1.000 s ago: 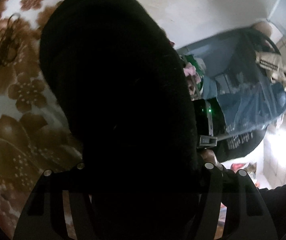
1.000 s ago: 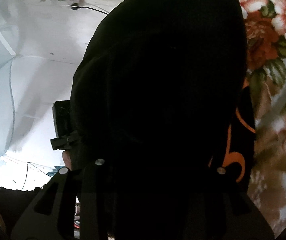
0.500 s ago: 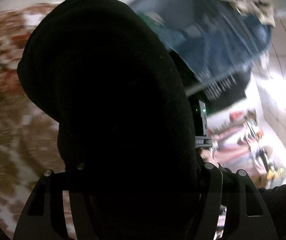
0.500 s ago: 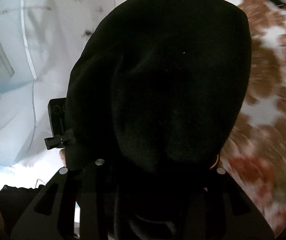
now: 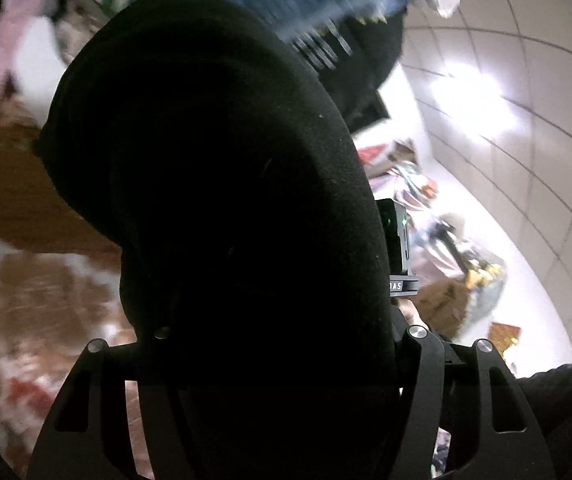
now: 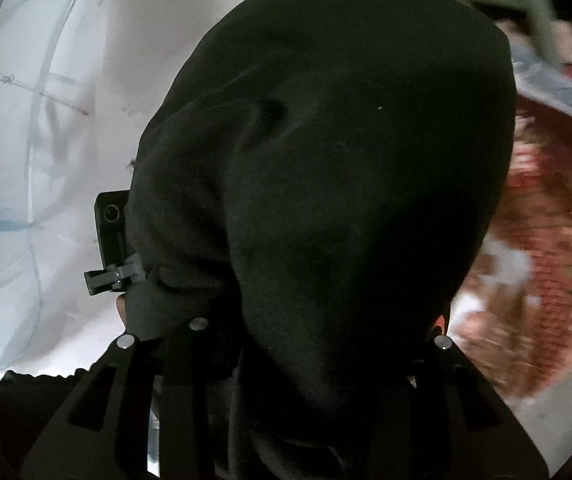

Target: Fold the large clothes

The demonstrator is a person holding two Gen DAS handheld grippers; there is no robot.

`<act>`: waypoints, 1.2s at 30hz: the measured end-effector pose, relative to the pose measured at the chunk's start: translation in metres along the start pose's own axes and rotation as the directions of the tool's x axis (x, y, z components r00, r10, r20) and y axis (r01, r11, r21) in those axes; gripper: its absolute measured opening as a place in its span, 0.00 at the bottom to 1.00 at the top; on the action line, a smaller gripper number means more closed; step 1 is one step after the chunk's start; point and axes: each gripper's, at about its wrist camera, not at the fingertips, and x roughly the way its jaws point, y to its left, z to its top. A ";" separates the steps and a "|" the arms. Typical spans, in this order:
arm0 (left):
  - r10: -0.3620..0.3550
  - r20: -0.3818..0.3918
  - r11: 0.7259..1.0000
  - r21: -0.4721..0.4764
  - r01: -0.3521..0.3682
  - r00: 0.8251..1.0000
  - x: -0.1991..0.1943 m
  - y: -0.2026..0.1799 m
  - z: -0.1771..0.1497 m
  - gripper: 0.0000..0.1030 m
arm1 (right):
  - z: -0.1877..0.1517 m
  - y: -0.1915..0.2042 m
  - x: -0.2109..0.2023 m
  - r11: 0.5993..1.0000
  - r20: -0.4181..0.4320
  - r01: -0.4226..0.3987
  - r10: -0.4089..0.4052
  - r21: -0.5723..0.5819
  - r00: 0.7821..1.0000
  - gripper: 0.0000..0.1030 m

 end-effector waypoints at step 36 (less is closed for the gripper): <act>0.373 -0.277 0.913 -0.062 -0.404 0.886 0.003 0.263 -0.092 0.86 | -0.110 -0.180 0.165 0.892 -0.091 0.450 -0.446 0.030 0.890 0.91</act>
